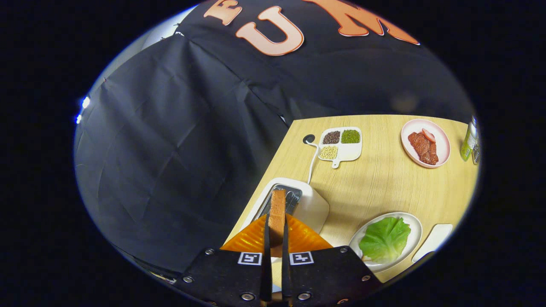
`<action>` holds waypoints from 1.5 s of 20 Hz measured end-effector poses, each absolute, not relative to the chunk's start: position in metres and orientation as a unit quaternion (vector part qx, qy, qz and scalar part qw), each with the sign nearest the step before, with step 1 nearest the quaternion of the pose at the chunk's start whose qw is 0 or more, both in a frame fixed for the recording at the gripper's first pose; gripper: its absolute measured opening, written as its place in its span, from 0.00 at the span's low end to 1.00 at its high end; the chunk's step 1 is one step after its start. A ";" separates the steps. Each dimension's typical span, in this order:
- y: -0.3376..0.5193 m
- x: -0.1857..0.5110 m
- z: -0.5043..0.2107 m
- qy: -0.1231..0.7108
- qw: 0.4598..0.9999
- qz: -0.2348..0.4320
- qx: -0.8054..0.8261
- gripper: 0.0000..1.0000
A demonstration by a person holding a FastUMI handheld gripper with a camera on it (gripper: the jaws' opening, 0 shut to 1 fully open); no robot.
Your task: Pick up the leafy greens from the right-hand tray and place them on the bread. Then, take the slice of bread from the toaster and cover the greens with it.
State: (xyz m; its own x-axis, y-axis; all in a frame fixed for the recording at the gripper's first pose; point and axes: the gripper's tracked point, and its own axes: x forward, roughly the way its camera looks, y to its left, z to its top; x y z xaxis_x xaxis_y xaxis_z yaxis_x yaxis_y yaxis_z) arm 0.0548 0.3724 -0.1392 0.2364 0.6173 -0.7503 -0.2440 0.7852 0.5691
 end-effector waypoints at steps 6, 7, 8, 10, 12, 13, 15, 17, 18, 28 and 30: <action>0.334 0.049 -0.133 0.535 0.776 0.272 0.194 0.09; 0.327 0.049 -0.133 0.532 0.779 0.268 0.197 0.09; 0.320 0.049 -0.134 0.530 0.781 0.265 0.199 0.09; 0.304 0.046 -0.134 0.528 0.784 0.257 0.203 0.09; 0.288 0.046 -0.142 0.527 0.788 0.246 0.204 0.09; 0.281 0.044 -0.147 0.527 0.788 0.244 0.203 0.09; 0.271 0.037 -0.160 0.533 0.784 0.243 0.207 0.09; 0.266 0.031 -0.168 0.539 0.776 0.245 0.215 0.09; 0.261 0.031 -0.173 0.538 0.777 0.244 0.216 0.09; 0.221 0.019 -0.236 0.552 0.765 0.228 0.240 0.09; 0.214 0.016 -0.246 0.558 0.760 0.224 0.248 0.09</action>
